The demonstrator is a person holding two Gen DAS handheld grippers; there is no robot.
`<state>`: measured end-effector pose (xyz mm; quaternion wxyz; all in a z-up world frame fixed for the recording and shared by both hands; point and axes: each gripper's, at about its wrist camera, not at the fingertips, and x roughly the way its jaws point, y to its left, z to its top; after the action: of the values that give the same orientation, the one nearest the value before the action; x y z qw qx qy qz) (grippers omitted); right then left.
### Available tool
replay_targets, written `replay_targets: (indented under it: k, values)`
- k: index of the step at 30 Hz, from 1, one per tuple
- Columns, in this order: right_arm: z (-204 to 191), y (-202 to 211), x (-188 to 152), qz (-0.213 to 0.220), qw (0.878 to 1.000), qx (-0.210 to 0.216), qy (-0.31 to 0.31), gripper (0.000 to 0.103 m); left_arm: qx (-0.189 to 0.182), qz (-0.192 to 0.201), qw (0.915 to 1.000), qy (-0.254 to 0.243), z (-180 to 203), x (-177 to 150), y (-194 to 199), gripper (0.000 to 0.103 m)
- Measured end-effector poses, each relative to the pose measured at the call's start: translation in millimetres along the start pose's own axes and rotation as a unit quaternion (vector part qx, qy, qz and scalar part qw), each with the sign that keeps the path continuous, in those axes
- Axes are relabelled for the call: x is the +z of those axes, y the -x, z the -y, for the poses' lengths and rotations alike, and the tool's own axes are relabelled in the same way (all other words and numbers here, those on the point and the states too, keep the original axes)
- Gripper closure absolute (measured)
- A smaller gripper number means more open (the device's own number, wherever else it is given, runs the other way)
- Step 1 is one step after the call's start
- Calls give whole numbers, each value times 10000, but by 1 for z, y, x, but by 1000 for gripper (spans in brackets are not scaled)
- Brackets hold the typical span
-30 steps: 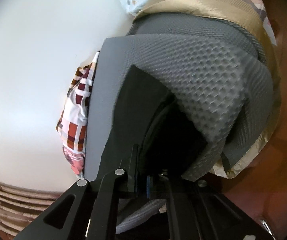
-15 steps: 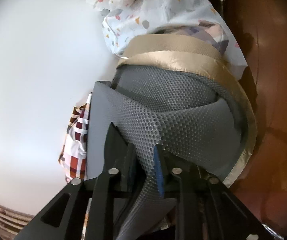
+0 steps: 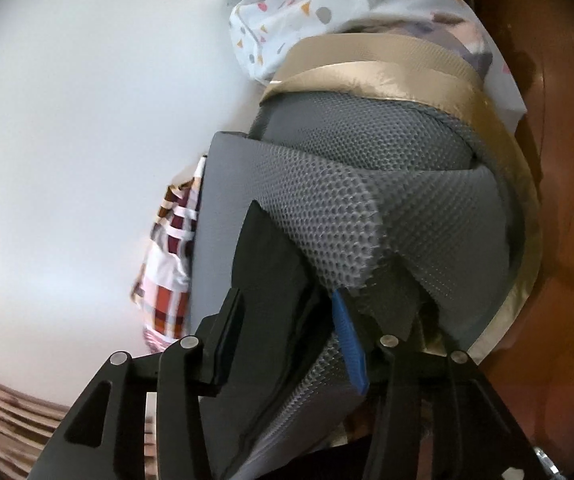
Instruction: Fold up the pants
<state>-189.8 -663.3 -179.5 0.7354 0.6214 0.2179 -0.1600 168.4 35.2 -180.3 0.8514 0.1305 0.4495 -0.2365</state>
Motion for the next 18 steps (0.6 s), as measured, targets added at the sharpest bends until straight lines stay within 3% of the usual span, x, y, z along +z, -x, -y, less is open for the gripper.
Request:
replay_targets:
  k: [8, 14, 16, 18]
  values:
    - [-19, -20, -6, -288, 9990, -47, 327, 57, 101, 302, 9994, 163, -8, 0, 14, 23]
    - [-18, -23, -2, -299, 9993, -38, 232, 60, -69, 878, 9863, 1393, -69, -6, 66, 23]
    - [-18, -23, -2, -290, 9994, -25, 212, 59, -6, 784, 9809, 1778, -94, -14, 75, 23]
    - [-17, -24, -3, -278, 9995, 34, 143, 59, 283, 479, 9779, 2015, -118, -28, 78, 24]
